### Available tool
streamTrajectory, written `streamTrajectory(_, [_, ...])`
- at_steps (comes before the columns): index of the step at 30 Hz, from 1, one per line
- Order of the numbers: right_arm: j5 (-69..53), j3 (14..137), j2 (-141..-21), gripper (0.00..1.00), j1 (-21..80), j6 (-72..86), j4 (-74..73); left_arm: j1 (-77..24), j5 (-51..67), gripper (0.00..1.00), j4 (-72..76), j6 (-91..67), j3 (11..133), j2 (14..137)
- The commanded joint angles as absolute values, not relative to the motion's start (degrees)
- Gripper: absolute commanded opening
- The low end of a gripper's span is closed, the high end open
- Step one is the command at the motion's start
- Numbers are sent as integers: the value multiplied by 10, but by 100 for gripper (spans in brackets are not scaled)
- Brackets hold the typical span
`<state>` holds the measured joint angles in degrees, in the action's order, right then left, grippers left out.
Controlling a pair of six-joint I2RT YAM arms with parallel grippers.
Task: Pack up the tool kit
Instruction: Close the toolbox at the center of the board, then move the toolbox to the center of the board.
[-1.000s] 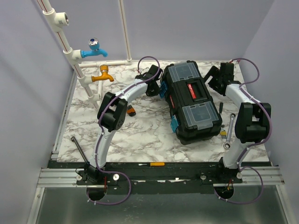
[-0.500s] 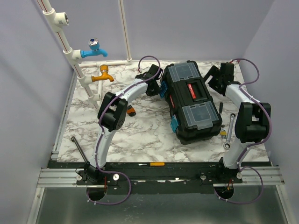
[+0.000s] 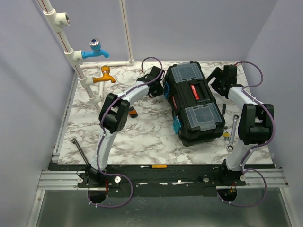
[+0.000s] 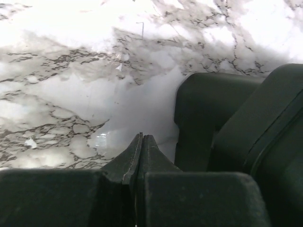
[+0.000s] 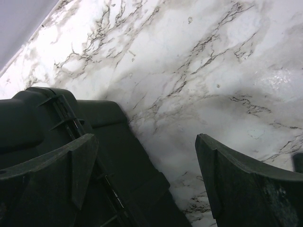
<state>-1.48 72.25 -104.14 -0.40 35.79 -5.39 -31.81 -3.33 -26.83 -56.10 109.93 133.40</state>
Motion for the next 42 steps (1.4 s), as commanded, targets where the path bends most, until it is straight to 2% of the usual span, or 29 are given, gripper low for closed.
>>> streamTrajectory(1, [-337, 703, -1039, 96, 132, 357, -117, -413, 92, 0, 46, -621, 1101, 1345])
streamTrajectory(4, [-348, 711, -1040, 95, 133, 376, -105, -414, 89, 0, 43, -632, 1103, 1343])
streamTrajectory(11, [-201, 754, -998, 98, 106, 341, -181, -411, -17, 0, -53, -537, 1041, 1247])
streamTrajectory(15, [-65, 788, -976, 100, 91, 329, -211, -407, -95, 1, -116, -478, 1004, 1179])
streamTrajectory(19, [-3, 814, -970, 100, 55, 322, -228, -392, -136, 16, -146, -434, 963, 1114])
streamTrajectory(25, [104, 830, -933, 100, 28, 294, -236, -374, -162, 21, -138, -381, 880, 1005])
streamTrajectory(27, [120, 810, -903, 100, 28, 283, -219, -374, -185, 27, -128, -359, 844, 961])
streamTrajectory(30, [143, 758, -851, 100, 28, 271, -174, -374, -218, 35, -119, -330, 786, 895])
streamTrajectory(33, [178, 686, -800, 100, 29, 259, -129, -373, -245, 49, -97, -301, 716, 823])
streamTrajectory(36, [248, 627, -764, 100, 29, 288, -129, -373, -239, 56, -66, -271, 637, 749])
streamTrajectory(42, [278, 514, -682, 100, 28, 325, -163, -374, -207, 66, -5, -251, 459, 598])
